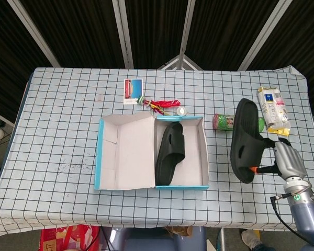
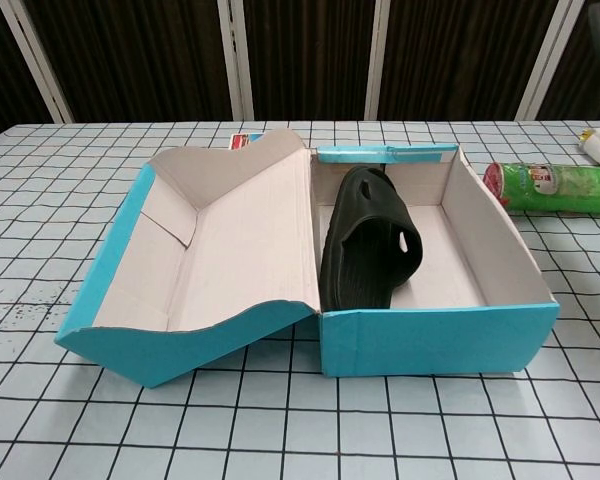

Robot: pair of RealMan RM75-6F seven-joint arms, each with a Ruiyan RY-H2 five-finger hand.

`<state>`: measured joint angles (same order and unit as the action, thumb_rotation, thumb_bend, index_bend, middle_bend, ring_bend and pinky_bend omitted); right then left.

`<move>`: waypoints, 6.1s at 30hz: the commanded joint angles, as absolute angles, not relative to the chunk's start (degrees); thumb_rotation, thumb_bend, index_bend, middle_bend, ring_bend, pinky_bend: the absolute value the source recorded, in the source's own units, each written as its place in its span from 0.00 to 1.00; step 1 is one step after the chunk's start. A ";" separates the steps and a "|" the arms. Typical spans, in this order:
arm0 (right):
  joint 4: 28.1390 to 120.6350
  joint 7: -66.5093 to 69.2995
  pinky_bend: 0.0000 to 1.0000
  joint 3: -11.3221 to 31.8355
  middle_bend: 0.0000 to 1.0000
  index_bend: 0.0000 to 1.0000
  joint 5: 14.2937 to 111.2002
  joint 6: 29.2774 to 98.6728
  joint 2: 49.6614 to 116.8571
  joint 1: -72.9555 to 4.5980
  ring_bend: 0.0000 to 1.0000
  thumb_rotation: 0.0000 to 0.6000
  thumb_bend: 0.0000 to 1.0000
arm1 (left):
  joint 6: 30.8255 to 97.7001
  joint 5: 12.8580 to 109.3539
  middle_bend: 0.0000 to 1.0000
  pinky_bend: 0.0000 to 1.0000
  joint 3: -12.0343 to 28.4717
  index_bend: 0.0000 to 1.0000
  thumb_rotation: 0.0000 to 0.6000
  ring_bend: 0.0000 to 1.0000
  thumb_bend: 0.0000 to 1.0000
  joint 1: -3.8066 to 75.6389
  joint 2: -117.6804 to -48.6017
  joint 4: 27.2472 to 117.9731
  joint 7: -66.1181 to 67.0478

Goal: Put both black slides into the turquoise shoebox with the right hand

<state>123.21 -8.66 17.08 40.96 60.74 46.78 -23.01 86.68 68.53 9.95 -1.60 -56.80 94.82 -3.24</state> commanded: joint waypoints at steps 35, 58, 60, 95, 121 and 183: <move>125.42 -5.93 0.10 16.93 0.50 0.50 -5.93 44.86 53.84 -54.24 0.33 1.00 0.50 | 86.03 69.07 0.00 0.09 9.88 0.08 1.00 0.00 0.37 -1.65 -56.36 93.95 -5.54; 115.71 -7.15 0.10 11.82 0.50 0.50 -9.99 44.62 62.81 -61.96 0.33 1.00 0.50 | 85.61 68.83 0.00 0.09 9.93 0.08 1.00 0.00 0.37 -1.58 -56.25 93.68 -5.96; 115.12 -7.25 0.10 11.57 0.50 0.50 -10.18 44.94 63.41 -62.21 0.33 1.00 0.50 | 85.57 68.84 0.00 0.09 9.92 0.08 1.00 0.00 0.37 -1.57 -56.23 93.66 -6.03; 104.77 -12.14 0.10 7.27 0.50 0.52 -7.40 48.75 74.13 -61.59 0.33 1.00 0.51 | 85.35 68.95 0.00 0.09 9.85 0.08 1.00 0.00 0.37 -1.58 -56.09 93.45 -6.66; 105.36 -24.78 0.10 5.68 0.51 0.52 -2.77 65.09 83.43 -61.21 0.35 1.00 0.51 | 85.46 69.14 0.00 0.09 9.81 0.08 1.00 0.00 0.37 -1.70 -55.95 93.48 -7.14; 104.03 -46.62 0.10 26.41 0.23 0.22 -6.47 85.17 93.49 -56.87 0.23 1.00 0.40 | 85.19 69.33 0.00 0.09 9.68 0.08 1.00 0.00 0.37 -1.73 -55.83 93.26 -7.84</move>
